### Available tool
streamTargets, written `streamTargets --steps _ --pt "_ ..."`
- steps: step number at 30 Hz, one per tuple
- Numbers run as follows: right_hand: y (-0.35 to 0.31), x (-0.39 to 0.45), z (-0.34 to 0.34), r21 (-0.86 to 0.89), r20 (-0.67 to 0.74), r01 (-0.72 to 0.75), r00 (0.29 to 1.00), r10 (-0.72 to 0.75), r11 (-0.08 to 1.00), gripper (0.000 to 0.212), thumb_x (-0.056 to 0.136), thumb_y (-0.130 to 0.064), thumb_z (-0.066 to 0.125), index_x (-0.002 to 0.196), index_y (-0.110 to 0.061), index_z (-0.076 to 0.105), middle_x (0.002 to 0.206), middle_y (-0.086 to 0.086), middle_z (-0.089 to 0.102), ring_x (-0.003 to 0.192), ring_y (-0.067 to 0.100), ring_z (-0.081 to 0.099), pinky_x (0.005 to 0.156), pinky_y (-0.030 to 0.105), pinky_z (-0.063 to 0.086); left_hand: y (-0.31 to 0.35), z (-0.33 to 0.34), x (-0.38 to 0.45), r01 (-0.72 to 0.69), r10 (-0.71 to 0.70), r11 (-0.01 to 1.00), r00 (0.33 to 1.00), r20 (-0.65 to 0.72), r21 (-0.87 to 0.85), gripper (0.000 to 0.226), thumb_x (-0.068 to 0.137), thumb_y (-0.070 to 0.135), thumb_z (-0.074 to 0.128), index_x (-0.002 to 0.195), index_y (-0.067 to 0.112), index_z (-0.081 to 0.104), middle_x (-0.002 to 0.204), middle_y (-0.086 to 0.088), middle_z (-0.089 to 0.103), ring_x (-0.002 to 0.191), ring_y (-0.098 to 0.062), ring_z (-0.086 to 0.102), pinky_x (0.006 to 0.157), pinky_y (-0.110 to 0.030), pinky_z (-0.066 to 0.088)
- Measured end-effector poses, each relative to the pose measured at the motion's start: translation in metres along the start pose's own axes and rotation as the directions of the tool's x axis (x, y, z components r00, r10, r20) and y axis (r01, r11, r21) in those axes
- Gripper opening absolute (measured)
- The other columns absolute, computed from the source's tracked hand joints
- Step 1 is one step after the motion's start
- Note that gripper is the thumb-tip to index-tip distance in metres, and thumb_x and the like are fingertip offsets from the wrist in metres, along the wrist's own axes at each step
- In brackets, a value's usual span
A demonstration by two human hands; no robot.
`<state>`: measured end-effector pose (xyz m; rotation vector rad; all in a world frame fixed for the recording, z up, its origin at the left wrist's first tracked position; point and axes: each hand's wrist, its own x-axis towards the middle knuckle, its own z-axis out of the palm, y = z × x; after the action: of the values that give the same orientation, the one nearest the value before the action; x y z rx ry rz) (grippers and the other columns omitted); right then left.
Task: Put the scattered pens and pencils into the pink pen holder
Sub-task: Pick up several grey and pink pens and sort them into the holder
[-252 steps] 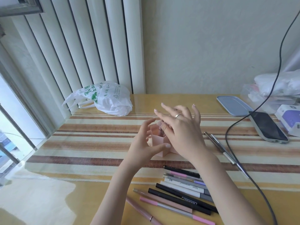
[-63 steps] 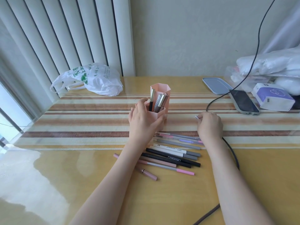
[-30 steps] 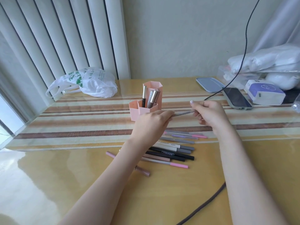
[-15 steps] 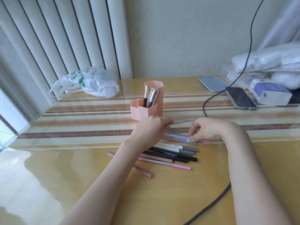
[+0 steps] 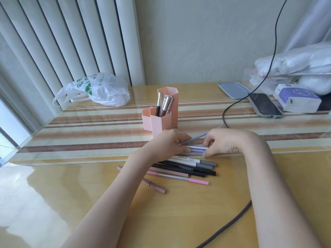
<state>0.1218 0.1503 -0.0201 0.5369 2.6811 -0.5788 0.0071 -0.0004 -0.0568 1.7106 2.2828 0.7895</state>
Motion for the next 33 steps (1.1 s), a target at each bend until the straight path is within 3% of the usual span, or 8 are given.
streamTargets --steps 7,10,13,15,18,22,26,33 --pt "0.015 -0.001 -0.002 0.172 -0.104 0.054 0.994 -0.037 0.984 0.016 0.086 -0.035 0.067 0.082 -0.020 0.070 0.064 -0.009 0.062 0.055 0.000 0.056 0.057 0.022 0.038 0.001 0.007 0.003 0.051 -0.055 0.998 0.994 0.092 0.045 0.026 0.087 0.035 0.064 0.104 0.017 0.053 0.099 0.001 0.043 0.093 -0.017 0.038 0.080 -0.029 0.034" --pt "0.019 0.002 -0.002 0.338 -0.177 0.109 0.983 -0.051 0.935 0.011 0.081 -0.029 0.074 0.087 -0.021 0.069 0.076 -0.001 0.068 0.067 0.009 0.061 0.068 0.026 0.047 0.003 0.012 0.002 0.031 -0.038 0.989 0.998 0.048 0.146 0.022 0.093 0.029 0.056 0.103 0.011 0.048 0.104 -0.007 0.047 0.099 -0.023 0.042 0.084 -0.034 0.037" --pt "0.022 0.004 -0.005 0.510 -0.293 0.172 0.956 -0.018 0.843 0.025 0.072 -0.025 0.082 0.093 -0.026 0.068 0.086 0.000 0.073 0.072 0.010 0.064 0.067 0.024 0.050 0.005 0.012 0.001 0.015 -0.010 0.986 0.999 -0.031 0.168 0.018 0.096 0.026 0.049 0.089 0.013 0.040 0.091 -0.007 0.052 0.085 -0.029 0.051 0.073 -0.040 0.042" --pt "0.024 0.006 -0.005 0.620 -0.378 0.233 0.926 0.025 0.749 0.032 0.070 -0.025 0.083 0.096 -0.026 0.066 0.083 -0.002 0.072 0.066 0.004 0.065 0.057 0.019 0.051 0.004 0.011 0.001 0.040 -0.030 0.992 0.996 -0.085 0.118 0.020 0.098 0.026 0.046 0.085 0.013 0.038 0.080 -0.002 0.050 0.073 -0.028 0.048 0.064 -0.040 0.041" --pt "0.025 0.008 -0.005 0.849 -0.411 0.340 0.906 0.101 0.406 0.033 0.071 -0.025 0.079 0.100 -0.017 0.067 0.091 0.007 0.071 0.067 0.013 0.070 0.053 0.022 0.054 0.005 0.009 0.003 0.103 -0.128 0.982 0.980 -0.150 -0.161 0.019 0.097 0.022 0.049 0.083 0.009 0.047 0.069 0.001 0.051 0.060 -0.022 0.049 0.055 -0.035 0.043" --pt "0.020 0.008 -0.006 0.937 -0.332 0.336 0.942 -0.057 0.097 0.032 0.079 -0.032 0.068 0.102 -0.010 0.069 0.094 0.010 0.073 0.071 0.020 0.071 0.054 0.022 0.056 0.008 0.004 0.004 0.119 -0.203 0.763 0.977 -0.060 -0.636 0.010 0.097 0.019 0.052 0.096 0.012 0.059 0.073 0.004 0.069 0.053 -0.011 0.063 0.046 -0.021 0.048" --pt "0.014 0.010 -0.005 0.914 -0.372 0.388 0.918 -0.138 0.115 0.024 0.075 -0.011 0.070 0.099 -0.006 0.069 0.083 0.007 0.073 0.071 0.016 0.071 0.060 0.020 0.057 0.008 0.000 0.003 0.167 -0.203 0.527 0.977 0.068 -0.834 0.015 0.098 0.019 0.049 0.108 0.014 0.060 0.093 -0.001 0.075 0.070 -0.014 0.071 0.056 -0.021 0.054" --pt "0.021 0.011 -0.005 0.914 -0.404 0.395 0.903 0.144 0.088 0.011 0.083 -0.001 0.067 0.094 0.000 0.068 0.078 0.011 0.070 0.061 0.015 0.068 0.057 0.020 0.057 0.003 -0.005 0.003 0.214 -0.149 0.282 0.973 0.177 -0.935 0.025 0.100 0.017 0.042 0.114 0.008 0.060 0.107 -0.009 0.073 0.086 -0.020 0.073 0.067 -0.025 0.058"
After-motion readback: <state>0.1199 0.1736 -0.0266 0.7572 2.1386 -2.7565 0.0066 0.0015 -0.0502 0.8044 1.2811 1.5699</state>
